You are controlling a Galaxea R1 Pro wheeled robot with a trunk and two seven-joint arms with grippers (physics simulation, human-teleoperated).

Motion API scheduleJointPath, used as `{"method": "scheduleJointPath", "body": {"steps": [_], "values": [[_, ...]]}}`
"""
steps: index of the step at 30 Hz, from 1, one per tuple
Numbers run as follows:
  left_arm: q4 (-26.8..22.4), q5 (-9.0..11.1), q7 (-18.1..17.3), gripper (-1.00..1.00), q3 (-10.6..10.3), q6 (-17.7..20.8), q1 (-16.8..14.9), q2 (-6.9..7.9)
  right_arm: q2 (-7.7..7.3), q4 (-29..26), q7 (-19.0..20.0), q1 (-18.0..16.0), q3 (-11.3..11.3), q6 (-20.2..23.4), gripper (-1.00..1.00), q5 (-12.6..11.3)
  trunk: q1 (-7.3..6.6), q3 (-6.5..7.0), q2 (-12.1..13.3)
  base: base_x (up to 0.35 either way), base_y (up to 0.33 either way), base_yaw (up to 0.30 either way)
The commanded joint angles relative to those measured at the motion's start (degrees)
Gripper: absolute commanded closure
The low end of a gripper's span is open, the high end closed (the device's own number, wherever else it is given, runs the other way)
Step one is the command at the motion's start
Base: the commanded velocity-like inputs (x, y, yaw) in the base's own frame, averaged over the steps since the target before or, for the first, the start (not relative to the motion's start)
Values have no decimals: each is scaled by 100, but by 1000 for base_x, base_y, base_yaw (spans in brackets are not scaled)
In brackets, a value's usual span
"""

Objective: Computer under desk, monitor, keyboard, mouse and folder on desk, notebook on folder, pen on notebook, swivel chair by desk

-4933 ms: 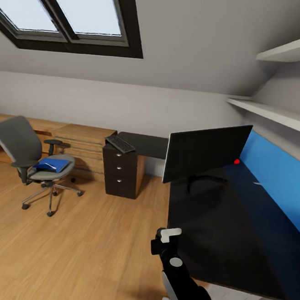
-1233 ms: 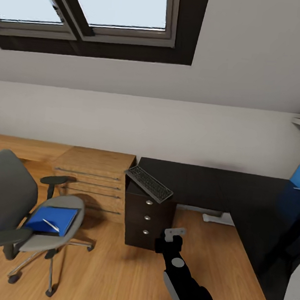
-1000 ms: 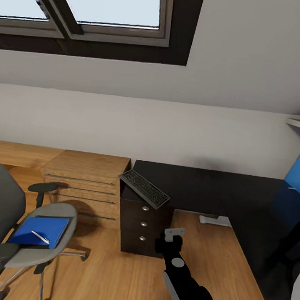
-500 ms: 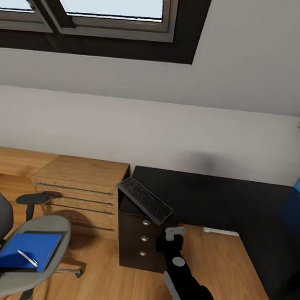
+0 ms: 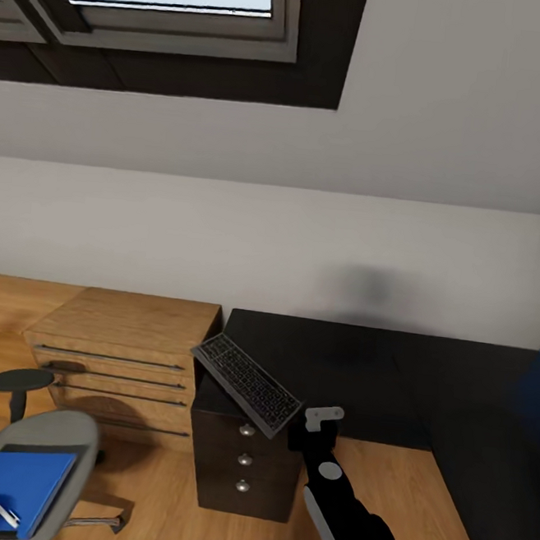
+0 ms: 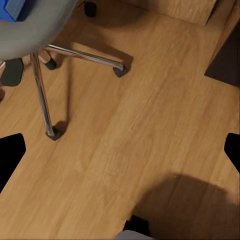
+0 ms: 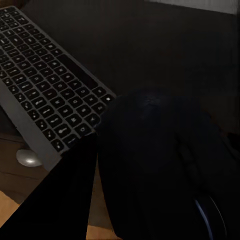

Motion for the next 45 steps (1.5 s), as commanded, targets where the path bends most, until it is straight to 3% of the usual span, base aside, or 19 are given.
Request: {"method": "scheduleJointPath", "body": {"steps": [1, 10, 14, 17, 29, 35, 45], "values": [[-1, 35, 12, -100, -12, -20, -3, 1, -13, -12, -38, -6, 17, 19, 100, -49, 5, -9, -7, 307, -185, 0], [-1, 35, 0, -100, -4, -28, -3, 7, -150, -48, -23, -6, -5, -58, 100, -289, 5, -9, -7, 308, -167, 0], [-1, 40, -4, -100, -3, -28, -3, 9, -196, 3, 53, -5, -303, -163, 100, -366, 5, -9, -7, 319, -41, 0], [-1, 42, -4, -100, -3, -23, -3, 10, -200, 124, 170, -5, -405, -257, 100, -379, 5, -9, -7, 323, -9, 0], [-17, 37, -16, -100, -5, -72, -3, 13, -189, 1473, 536, -52, -643, -1202, 100, -385, 5, -9, -7, 94, -1, 0], [-34, 43, -19, -100, 9, -80, -3, 18, -189, 2442, 690, -328, -672, -1647, 100, -390, 5, -9, -7, 237, 0, 0], [-39, 44, -5, -100, 18, -88, -3, 19, -189, 2932, 830, -539, -677, -1765, 100, -394, 5, -9, -7, 307, 27, 0]]}}
